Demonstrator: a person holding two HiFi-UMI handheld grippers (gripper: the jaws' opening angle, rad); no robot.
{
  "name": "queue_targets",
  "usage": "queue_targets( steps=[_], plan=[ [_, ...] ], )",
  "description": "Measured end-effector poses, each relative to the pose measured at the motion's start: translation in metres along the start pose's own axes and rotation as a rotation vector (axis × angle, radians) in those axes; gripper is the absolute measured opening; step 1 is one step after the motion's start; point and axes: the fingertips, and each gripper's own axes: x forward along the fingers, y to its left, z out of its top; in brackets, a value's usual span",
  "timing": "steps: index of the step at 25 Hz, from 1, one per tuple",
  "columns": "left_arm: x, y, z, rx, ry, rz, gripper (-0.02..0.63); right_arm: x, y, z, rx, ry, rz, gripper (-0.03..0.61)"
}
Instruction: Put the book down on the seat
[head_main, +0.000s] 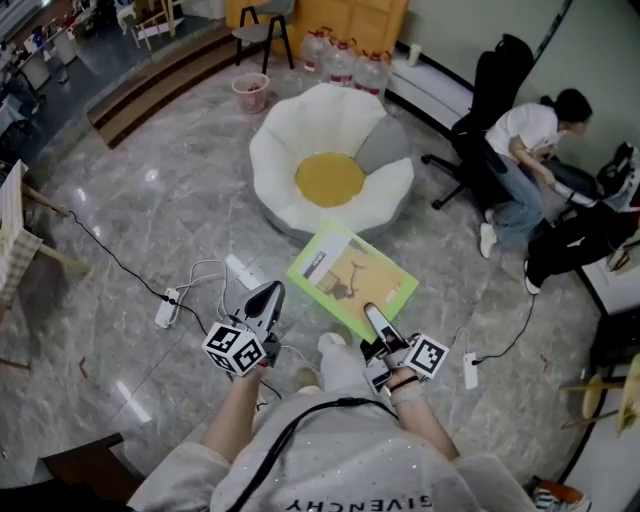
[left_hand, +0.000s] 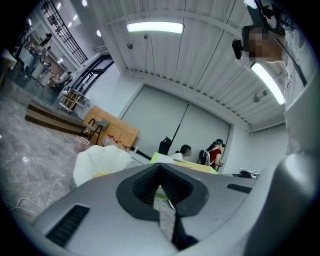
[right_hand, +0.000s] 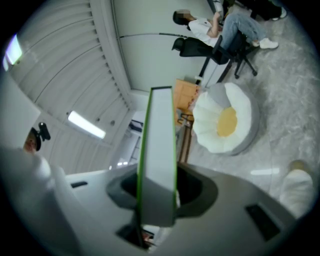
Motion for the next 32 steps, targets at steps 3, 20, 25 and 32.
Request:
queue_targets(
  steps=[3, 20, 25, 32],
  plan=[
    [0.018, 0.009, 0.001, -0.001, 0.006, 0.007, 0.023, 0.013, -0.008, 0.011, 0.001, 0.012, -0.006, 0.149],
    [0.156, 0.075, 0.014, -0.028, 0.035, 0.03, 0.023, 0.127, -0.058, 0.108, 0.027, 0.113, -0.043, 0.149],
    [0.18, 0.097, 0.007, -0.05, 0.051, 0.06, 0.023, 0.152, -0.075, 0.124, 0.053, 0.133, -0.051, 0.149],
    [0.209, 0.114, 0.003, -0.063, 0.052, 0.092, 0.023, 0.172, -0.089, 0.149, 0.038, 0.168, -0.049, 0.149]
  ],
)
